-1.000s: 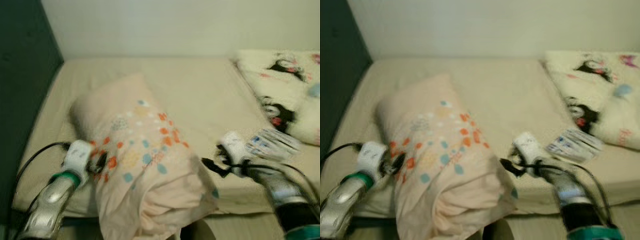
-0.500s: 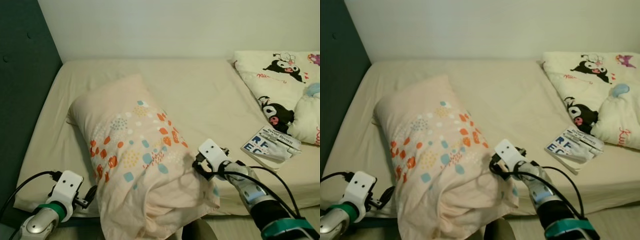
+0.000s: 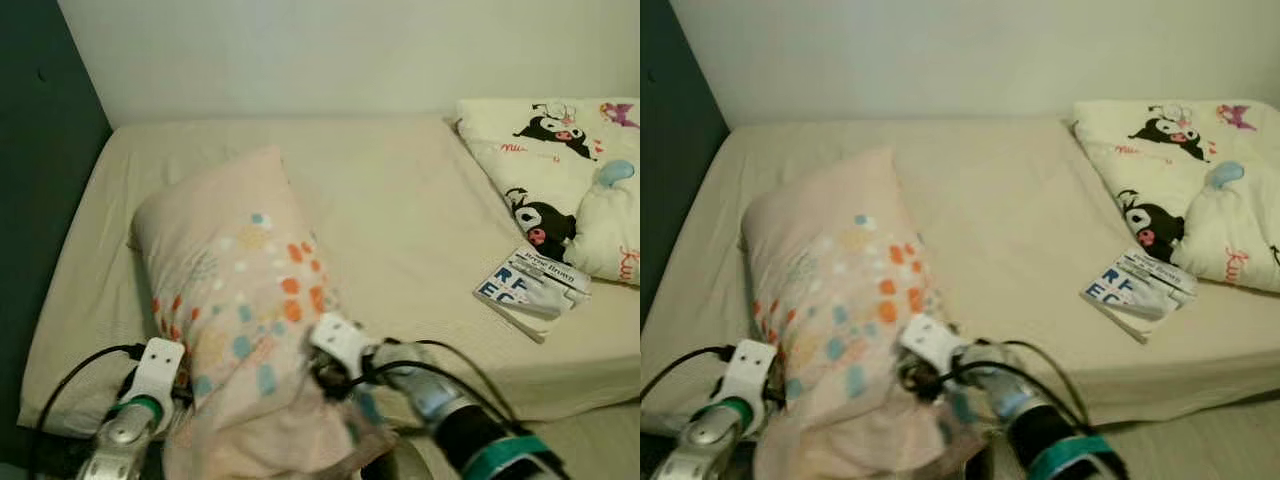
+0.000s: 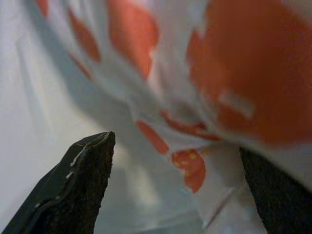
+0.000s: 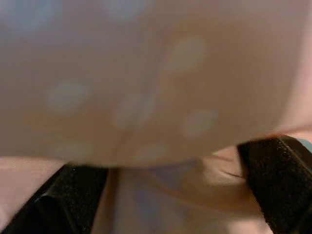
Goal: Clean up the room
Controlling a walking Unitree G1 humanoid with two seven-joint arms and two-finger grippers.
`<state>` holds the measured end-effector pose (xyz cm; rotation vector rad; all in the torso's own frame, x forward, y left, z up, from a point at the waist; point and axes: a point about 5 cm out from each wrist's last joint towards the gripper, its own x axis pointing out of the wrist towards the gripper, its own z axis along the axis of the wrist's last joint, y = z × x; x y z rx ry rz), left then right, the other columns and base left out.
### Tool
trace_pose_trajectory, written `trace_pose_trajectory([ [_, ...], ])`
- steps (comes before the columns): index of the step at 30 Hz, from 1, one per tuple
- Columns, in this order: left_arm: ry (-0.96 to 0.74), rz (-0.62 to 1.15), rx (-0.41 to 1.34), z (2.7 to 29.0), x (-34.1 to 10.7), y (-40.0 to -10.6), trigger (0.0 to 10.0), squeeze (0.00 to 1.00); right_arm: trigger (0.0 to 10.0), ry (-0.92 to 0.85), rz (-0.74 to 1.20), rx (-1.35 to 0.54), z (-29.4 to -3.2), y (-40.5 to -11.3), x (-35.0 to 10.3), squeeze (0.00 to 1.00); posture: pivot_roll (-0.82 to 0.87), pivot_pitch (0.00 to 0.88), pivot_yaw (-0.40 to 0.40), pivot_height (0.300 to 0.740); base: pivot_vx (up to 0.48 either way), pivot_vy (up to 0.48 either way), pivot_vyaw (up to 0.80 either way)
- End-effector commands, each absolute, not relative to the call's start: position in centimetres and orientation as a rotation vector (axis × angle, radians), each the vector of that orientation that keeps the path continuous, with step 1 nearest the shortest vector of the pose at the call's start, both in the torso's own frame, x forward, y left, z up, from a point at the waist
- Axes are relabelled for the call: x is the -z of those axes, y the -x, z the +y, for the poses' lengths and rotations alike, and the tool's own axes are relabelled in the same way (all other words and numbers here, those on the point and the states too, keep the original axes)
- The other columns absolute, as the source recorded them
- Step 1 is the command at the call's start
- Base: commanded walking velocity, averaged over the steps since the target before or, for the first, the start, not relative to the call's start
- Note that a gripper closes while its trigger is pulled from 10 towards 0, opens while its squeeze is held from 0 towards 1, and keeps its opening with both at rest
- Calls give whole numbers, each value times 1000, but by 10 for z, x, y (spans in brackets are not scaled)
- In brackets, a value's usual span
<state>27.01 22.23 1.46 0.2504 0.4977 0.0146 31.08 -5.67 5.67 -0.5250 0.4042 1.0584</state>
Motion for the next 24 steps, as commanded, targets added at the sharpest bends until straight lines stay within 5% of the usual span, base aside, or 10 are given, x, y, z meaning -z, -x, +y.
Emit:
trace_pose_trajectory([
  [1,-206,462,-17,212,-18,-281,10000,0,10000,471,405,-1136,-32,-303,-56,0,157,30,10,622,0,0,0],
  [7,-151,362,-53,208,-47,-314,10000,0,10000,319,378,-1142,9,-298,-68,0,152,37,17,622,0,0,0],
  [14,-223,144,-169,255,-130,-360,10000,0,10000,112,401,-1132,56,-282,-77,0,163,51,28,622,0,0,0],
  [22,-274,92,-179,270,-151,-362,10000,0,10000,184,407,-1183,55,-270,-65,0,170,59,30,622,0,0,0],
  [24,-258,117,-87,251,-133,-354,10000,0,10000,226,410,-1106,38,-279,-59,0,170,59,30,622,0,0,0],
])
